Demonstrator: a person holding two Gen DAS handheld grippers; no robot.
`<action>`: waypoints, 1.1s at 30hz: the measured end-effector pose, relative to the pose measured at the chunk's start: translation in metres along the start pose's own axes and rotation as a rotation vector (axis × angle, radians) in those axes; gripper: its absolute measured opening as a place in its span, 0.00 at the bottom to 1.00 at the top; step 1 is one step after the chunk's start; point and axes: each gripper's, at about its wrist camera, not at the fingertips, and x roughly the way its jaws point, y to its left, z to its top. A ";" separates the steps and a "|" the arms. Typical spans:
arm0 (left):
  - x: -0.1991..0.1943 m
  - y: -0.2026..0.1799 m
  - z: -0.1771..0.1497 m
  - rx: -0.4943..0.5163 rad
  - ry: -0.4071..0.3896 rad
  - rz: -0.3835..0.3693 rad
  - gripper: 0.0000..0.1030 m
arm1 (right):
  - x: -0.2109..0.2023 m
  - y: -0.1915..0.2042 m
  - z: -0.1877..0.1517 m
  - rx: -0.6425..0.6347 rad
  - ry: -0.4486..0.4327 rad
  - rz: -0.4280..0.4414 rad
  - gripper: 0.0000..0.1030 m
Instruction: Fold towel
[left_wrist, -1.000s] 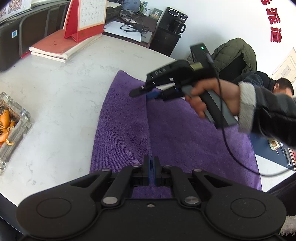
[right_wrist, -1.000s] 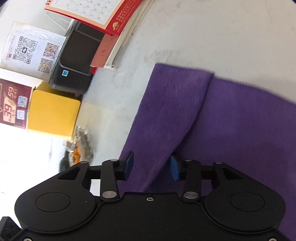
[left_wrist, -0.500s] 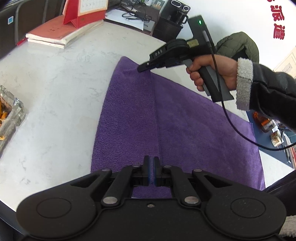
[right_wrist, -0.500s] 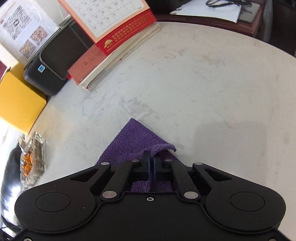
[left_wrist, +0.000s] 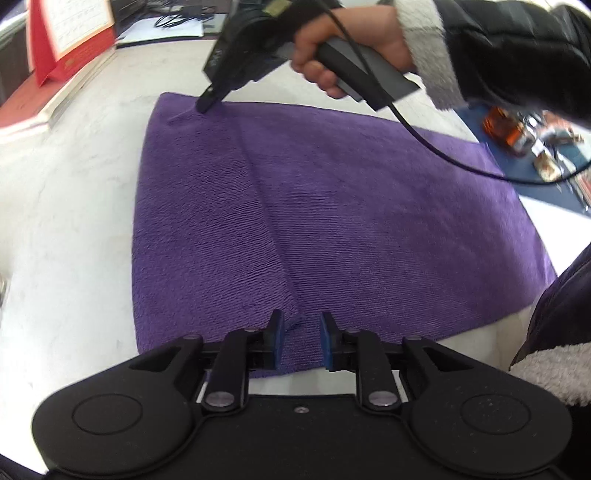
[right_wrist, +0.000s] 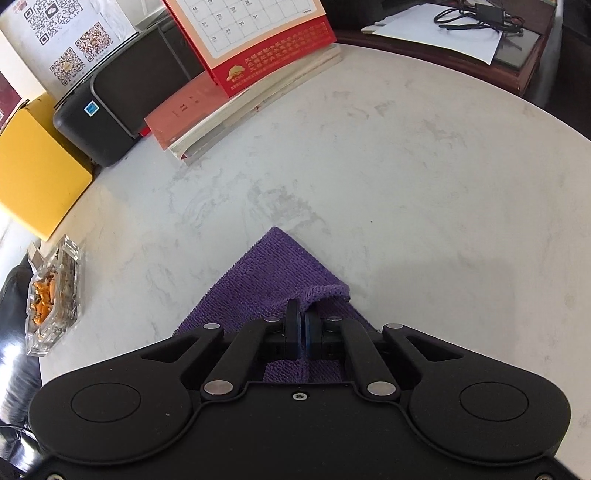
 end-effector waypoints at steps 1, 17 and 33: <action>0.002 -0.001 0.001 0.019 0.004 0.013 0.20 | 0.000 0.000 0.000 -0.002 0.001 -0.001 0.02; 0.022 0.005 0.008 0.156 0.024 0.086 0.06 | 0.001 -0.001 0.000 0.011 0.003 0.016 0.02; 0.019 0.009 0.011 0.124 0.022 0.103 0.10 | 0.001 -0.003 0.001 0.014 0.010 0.023 0.02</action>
